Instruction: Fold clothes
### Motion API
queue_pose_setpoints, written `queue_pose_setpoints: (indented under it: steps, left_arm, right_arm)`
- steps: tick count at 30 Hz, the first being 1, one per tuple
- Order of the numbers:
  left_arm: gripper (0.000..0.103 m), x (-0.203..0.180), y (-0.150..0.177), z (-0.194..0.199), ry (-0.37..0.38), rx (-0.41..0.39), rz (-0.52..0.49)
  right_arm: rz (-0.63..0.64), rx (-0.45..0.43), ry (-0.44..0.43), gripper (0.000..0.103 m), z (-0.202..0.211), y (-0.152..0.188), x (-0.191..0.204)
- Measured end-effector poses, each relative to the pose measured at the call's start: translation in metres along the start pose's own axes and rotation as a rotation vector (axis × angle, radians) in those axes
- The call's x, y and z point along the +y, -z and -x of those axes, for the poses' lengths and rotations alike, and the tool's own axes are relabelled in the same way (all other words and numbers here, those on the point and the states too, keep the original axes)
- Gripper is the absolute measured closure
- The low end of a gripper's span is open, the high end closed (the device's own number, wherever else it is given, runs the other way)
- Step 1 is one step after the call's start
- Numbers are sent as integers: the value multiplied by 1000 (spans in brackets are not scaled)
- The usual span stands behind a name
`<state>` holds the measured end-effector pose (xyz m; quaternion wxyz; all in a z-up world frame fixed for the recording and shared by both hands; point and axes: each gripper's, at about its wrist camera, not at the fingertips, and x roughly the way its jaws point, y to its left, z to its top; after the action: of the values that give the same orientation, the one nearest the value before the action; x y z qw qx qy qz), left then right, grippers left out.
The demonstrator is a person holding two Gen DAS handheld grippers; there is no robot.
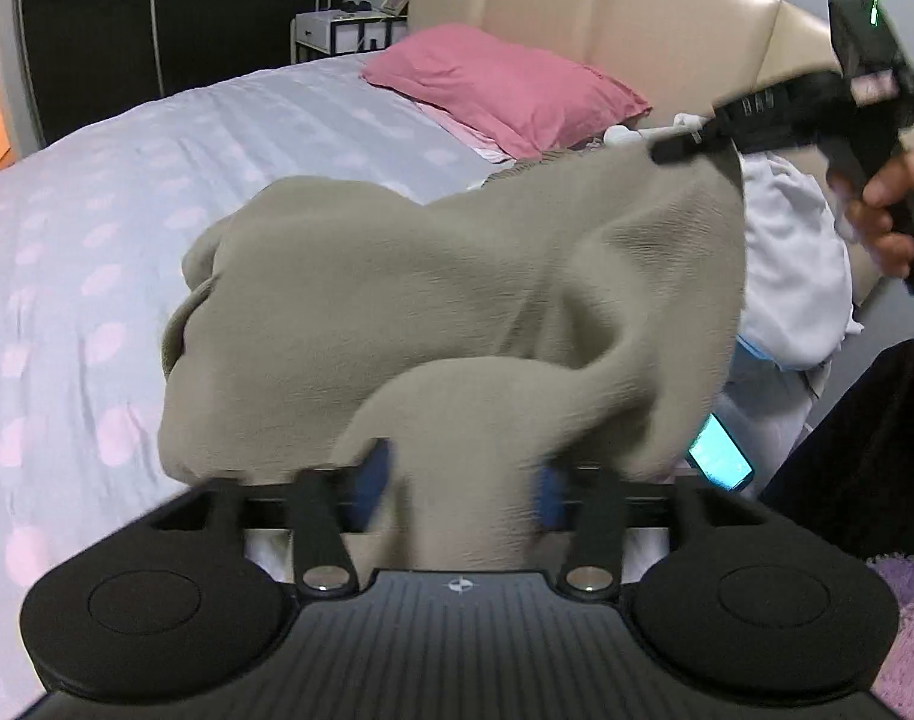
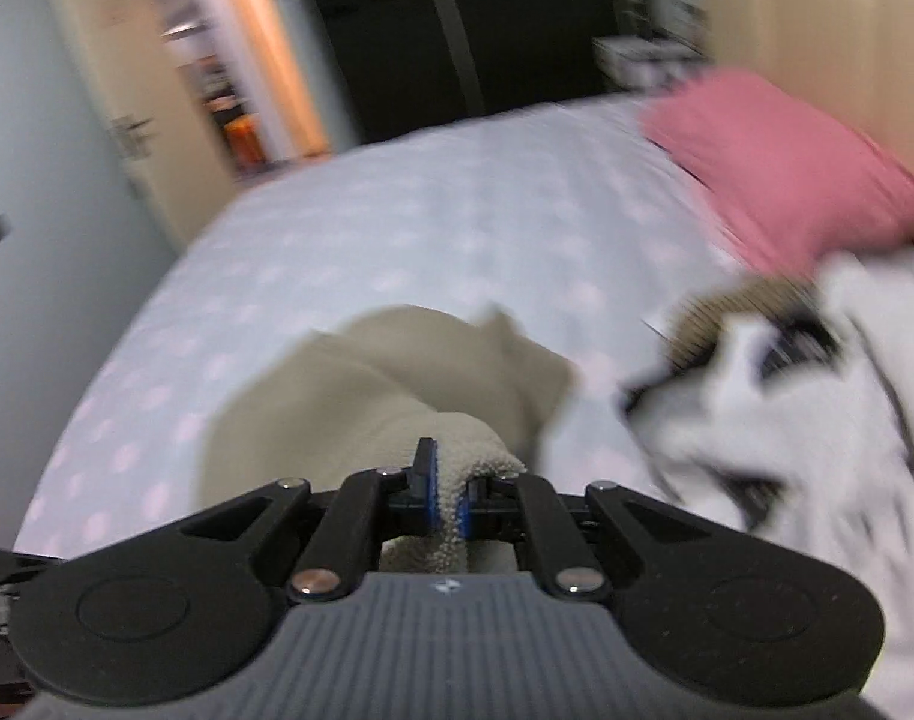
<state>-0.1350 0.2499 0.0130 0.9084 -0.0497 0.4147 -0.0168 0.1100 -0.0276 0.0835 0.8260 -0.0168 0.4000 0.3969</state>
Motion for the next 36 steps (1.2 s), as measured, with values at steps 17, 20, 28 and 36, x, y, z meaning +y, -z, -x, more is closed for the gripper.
queue_pose_setpoints:
  steps: [17,20,28,36]
  left_arm:
    - [29,82,16,-22,124,-66,309]
    - [29,97,23,-22,20,-53,361]
    - [30,149,51,-57,85,-47,780]
    - [71,148,52,-103,106,-17,849]
  right_arm:
    - [-63,24,209,95,-74,44,-77]
    - [-65,36,214,95,-77,49,-80]
    - [-23,51,220,94,-77,56,-75]
    - [129,105,160,94,-84,68,-47]
